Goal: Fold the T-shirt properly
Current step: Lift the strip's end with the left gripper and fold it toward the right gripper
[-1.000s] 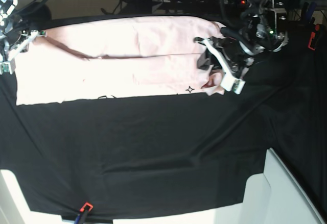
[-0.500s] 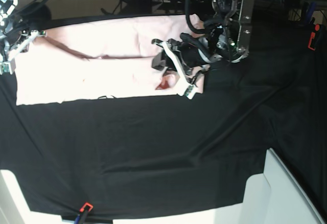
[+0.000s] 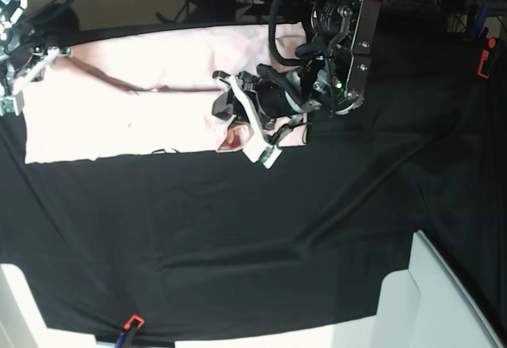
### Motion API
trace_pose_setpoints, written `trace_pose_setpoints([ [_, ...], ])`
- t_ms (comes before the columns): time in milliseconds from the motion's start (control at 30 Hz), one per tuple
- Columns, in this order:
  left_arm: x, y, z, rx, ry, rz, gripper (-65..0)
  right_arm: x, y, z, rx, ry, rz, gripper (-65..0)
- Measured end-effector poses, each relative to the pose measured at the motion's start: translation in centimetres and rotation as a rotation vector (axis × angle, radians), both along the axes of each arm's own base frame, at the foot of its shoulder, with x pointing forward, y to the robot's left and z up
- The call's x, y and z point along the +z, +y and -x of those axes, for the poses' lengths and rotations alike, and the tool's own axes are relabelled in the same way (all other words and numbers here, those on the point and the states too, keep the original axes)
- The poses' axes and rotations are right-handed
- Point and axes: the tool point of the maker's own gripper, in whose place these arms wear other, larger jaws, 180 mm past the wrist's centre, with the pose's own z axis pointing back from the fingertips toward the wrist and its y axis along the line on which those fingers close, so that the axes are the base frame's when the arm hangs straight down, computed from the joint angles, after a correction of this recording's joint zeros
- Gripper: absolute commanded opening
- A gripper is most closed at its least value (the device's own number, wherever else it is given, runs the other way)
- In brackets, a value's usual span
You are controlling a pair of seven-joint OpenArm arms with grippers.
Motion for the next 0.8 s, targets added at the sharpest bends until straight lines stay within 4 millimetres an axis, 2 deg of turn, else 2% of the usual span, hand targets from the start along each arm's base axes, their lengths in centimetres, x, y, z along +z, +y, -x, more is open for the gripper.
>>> trace_pose_setpoints([
  [233, -0.5, -1.2, 0.6, -0.054, -0.008, -0.043, -65.0, 0.0, 0.0, 0.0, 0.0, 0.0, 0.0, -65.0],
  [467, -1.5, -1.1, 0.4, -0.057, 0.022, -0.049, -65.0, 0.0, 0.0, 0.0, 0.0, -0.001, -0.001, -65.0],
  [533, -1.5, -1.3, 0.5, -0.066, 0.02, -0.049, -59.3, 0.0, 0.0, 0.0, 0.0, 0.0, 0.0, -65.0],
  [567, -1.5, -1.7, 0.7, -0.083, 0.018, -0.052, -54.1, 0.0, 0.0, 0.0, 0.0, 0.0, 0.0, -65.0],
  [633, -1.2, -2.8, 1.0, -0.136, 0.005, -0.055, -43.8, 0.0, 0.0, 0.0, 0.0, -0.001, -0.001, -65.0],
  [700, -0.5, -4.2, 0.9, -0.179, -0.02, -0.039, -37.3, 0.0, 0.1, 0.0, -0.001, 0.0, -0.002, -65.0],
  [800, 0.1, -5.3, 0.9, -0.222, -0.044, -0.034, -34.1, 0.0, 0.1, 0.0, -0.001, 0.0, -0.002, -65.0],
])
